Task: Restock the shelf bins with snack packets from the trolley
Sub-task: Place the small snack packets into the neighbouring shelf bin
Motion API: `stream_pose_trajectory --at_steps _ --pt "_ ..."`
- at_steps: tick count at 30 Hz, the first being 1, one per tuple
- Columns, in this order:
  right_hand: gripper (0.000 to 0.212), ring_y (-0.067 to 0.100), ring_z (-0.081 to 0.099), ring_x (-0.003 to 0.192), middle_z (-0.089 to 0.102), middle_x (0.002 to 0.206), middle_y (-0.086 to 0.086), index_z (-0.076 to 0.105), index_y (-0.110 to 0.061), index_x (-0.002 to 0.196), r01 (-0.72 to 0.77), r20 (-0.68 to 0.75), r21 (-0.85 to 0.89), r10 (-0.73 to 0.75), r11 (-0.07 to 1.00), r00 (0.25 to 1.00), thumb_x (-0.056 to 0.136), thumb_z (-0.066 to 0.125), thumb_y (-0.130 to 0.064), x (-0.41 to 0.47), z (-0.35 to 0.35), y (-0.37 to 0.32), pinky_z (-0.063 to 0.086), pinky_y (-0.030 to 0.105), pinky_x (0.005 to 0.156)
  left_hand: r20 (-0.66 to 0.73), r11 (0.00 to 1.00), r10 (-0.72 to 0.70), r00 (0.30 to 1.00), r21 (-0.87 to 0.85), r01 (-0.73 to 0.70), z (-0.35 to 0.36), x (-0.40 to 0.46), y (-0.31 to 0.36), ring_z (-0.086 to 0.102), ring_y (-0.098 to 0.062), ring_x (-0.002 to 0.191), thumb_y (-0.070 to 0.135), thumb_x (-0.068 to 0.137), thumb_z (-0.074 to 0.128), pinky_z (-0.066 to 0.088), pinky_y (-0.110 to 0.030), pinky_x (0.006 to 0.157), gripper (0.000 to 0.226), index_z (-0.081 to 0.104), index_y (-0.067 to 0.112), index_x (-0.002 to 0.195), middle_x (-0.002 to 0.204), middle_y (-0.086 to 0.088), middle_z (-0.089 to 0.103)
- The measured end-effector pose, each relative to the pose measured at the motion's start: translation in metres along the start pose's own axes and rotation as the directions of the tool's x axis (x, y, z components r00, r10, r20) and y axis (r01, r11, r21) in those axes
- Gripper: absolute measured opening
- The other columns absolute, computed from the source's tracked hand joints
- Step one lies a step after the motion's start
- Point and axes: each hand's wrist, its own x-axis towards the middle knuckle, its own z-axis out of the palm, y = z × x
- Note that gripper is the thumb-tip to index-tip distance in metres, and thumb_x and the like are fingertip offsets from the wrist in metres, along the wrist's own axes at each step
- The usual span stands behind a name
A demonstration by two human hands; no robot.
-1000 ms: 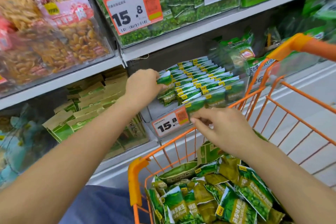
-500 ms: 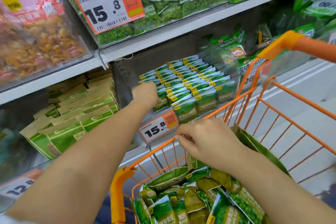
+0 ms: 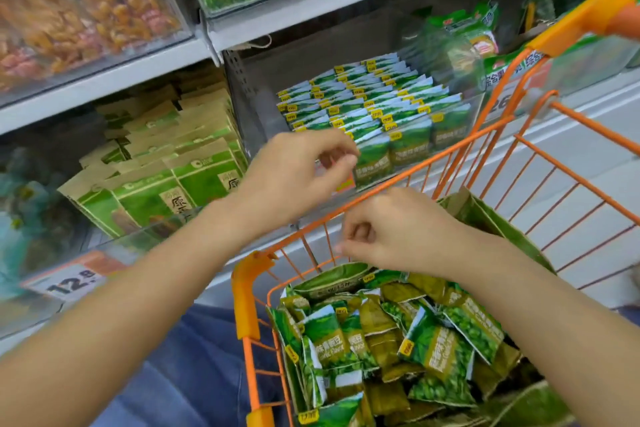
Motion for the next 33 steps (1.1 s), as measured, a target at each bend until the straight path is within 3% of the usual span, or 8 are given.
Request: stream_pose_trajectory --at_steps 3,8,13,19,23,26,28,33 --pt "0.028 0.019 0.062 0.087 0.069 0.090 -0.004 0.070 -0.028 0.093 0.047 0.218 -0.120 -0.020 0.992 0.976 0.089 0.054 -0.051 0.000 0.033 -0.005 0.048 0.029 0.071 0.097 0.998 0.056 0.994 -0.004 -0.056 0.015 -0.068 0.012 0.060 -0.004 0.080 0.032 0.091 0.049 0.052 -0.026 0.068 0.020 0.066 0.030 0.103 0.093 0.013 0.070" --pt "0.039 0.023 0.055 0.076 0.058 0.073 -0.002 0.065 -0.019 0.106 0.019 0.455 -0.081 0.020 0.997 0.890 0.095 0.047 -0.051 -0.005 0.071 -0.011 0.041 0.029 0.060 -0.027 0.999 -0.042 0.999 0.028 0.042 0.046 -0.112 -0.008 0.057 -0.007 0.095 0.019 0.089 0.050 0.046 -0.021 0.080 0.026 0.067 0.022 0.107 0.099 0.009 0.070" --pt "0.023 0.018 0.056 0.076 0.060 0.072 -0.009 0.069 -0.023 0.100 0.017 0.400 -0.066 0.011 0.998 0.917 0.093 0.057 -0.040 -0.001 0.076 -0.018 0.043 0.028 0.064 -0.083 0.998 -0.047 0.995 -0.041 0.044 0.049 -0.109 -0.011 0.058 -0.005 0.090 0.002 0.082 0.058 0.044 -0.017 0.081 0.028 0.071 0.018 0.102 0.095 0.007 0.071" --pt "0.009 -0.003 0.057 0.063 0.064 0.067 -0.021 0.069 -0.023 0.081 -0.174 0.401 0.194 0.084 0.966 0.912 0.087 0.067 -0.030 0.004 0.022 0.001 0.044 0.016 0.062 -0.030 0.919 -0.256 0.966 -0.316 0.234 0.037 -0.109 -0.005 0.060 0.002 0.097 0.018 0.092 0.048 0.041 -0.006 0.081 0.030 0.069 0.028 0.111 0.102 0.018 0.069" --pt "0.012 0.016 0.066 0.070 0.070 0.071 0.007 0.068 -0.018 0.076 -0.247 0.283 0.472 0.120 0.846 0.952 0.088 0.068 -0.019 0.001 -0.001 0.012 0.051 0.032 0.071 0.067 0.891 -0.283 0.957 -0.351 0.288 0.032 -0.110 0.002 0.060 0.007 0.098 0.043 0.095 0.043 0.045 -0.014 0.082 0.030 0.062 0.039 0.118 0.104 0.022 0.068" --pt "0.012 0.012 0.066 0.064 0.069 0.065 0.009 0.067 -0.016 0.076 -0.221 0.239 0.548 0.103 0.807 0.966 0.087 0.068 -0.016 -0.002 -0.009 0.007 0.051 0.023 0.067 0.103 0.878 -0.318 0.943 -0.342 0.334 0.033 -0.110 0.005 0.056 0.017 0.076 0.058 0.089 0.048 0.040 -0.009 0.067 0.032 0.065 0.039 0.109 0.085 0.024 0.066" --pt "0.008 0.011 0.066 0.061 0.068 0.062 0.008 0.067 -0.013 0.079 -0.193 0.188 0.589 0.099 0.785 0.977 0.086 0.069 -0.016 -0.002 -0.012 0.003 0.052 0.025 0.066 0.068 0.880 -0.316 0.946 -0.352 0.319 0.034 -0.108 0.005 0.053 0.009 0.060 0.058 0.084 0.054 0.035 -0.014 0.056 0.033 0.069 0.031 0.095 0.072 0.015 0.064" --pt "0.025 0.001 0.047 0.050 0.049 0.048 -0.014 0.055 -0.025 0.073 -0.180 0.165 0.624 0.097 0.761 0.982 0.074 0.080 -0.024 -0.001 -0.006 -0.002 0.042 0.019 0.057 -0.103 0.773 -0.394 0.913 -0.575 0.268 0.029 -0.100 0.002 0.060 -0.005 0.063 0.049 0.082 0.064 0.045 -0.028 0.058 0.017 0.069 0.034 0.079 0.071 0.012 0.068"
